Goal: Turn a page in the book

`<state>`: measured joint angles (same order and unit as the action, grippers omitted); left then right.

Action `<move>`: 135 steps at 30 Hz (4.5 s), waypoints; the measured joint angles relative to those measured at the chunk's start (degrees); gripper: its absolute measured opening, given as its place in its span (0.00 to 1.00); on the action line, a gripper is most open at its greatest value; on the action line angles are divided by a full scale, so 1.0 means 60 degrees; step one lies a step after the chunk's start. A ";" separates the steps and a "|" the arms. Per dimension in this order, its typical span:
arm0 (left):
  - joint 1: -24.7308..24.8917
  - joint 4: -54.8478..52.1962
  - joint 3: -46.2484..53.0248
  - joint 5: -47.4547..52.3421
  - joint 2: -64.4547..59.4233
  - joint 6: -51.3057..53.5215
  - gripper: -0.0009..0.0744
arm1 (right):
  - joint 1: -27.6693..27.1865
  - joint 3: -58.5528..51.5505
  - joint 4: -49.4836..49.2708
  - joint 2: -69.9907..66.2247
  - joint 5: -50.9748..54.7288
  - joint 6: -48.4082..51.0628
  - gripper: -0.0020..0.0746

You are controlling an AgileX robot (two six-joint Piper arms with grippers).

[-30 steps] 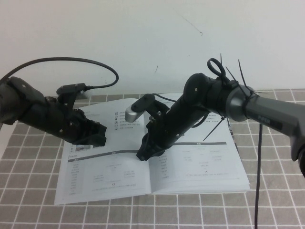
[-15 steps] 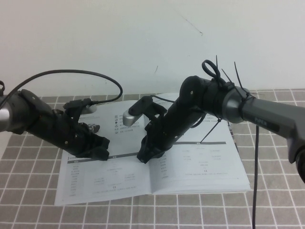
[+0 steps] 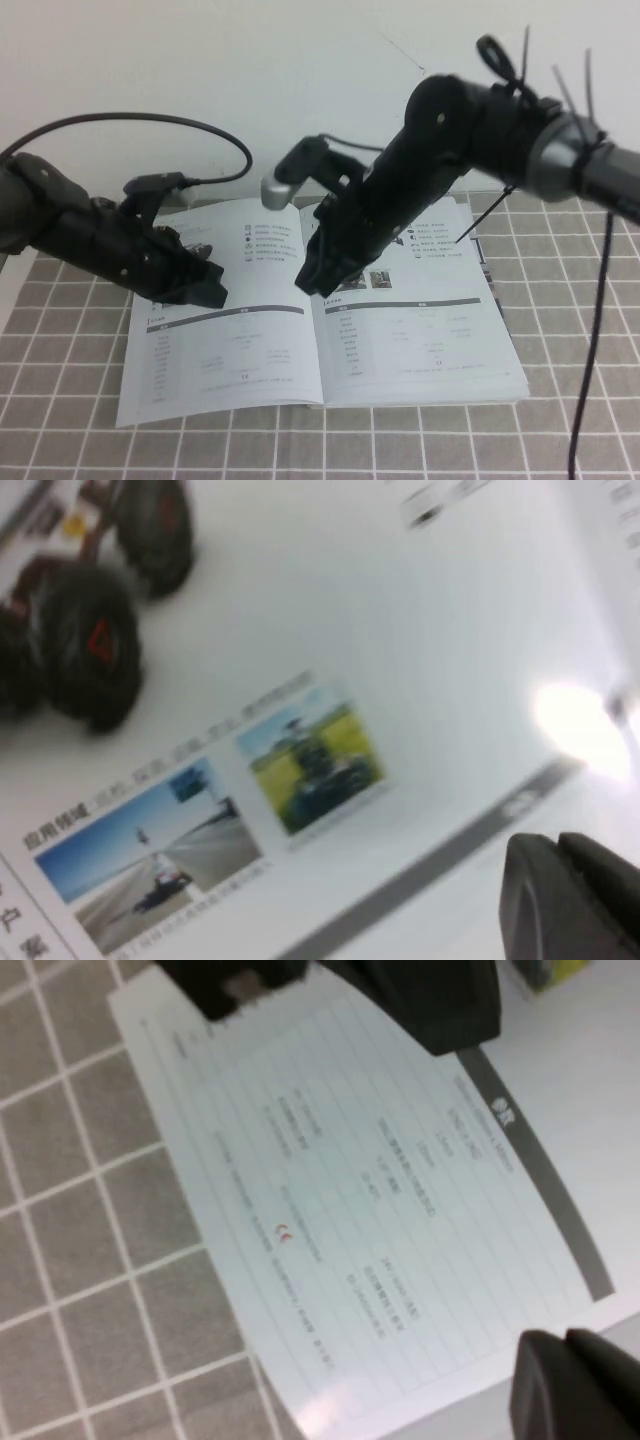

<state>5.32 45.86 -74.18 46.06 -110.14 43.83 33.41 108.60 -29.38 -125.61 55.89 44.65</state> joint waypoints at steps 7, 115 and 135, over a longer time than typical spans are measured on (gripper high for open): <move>0.0000 -0.0093 0.0000 0.0465 0.2316 0.0014 0.01 | -0.0796 0.0000 0.0075 0.2566 0.1141 -0.0236 0.02; -0.0847 -0.6245 1.2533 -0.4558 1.8474 -0.5929 0.01 | -0.1791 -1.4361 0.6378 1.8192 -0.5062 -0.5813 0.02; -0.0847 -0.6245 1.2533 -0.4558 1.8474 -0.5929 0.01 | -0.5762 -1.6666 0.4537 2.1017 -0.5127 -0.5944 0.02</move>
<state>0.24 8.39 1.02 18.71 0.70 8.26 -1.17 8.61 -2.15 0.49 25.13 8.99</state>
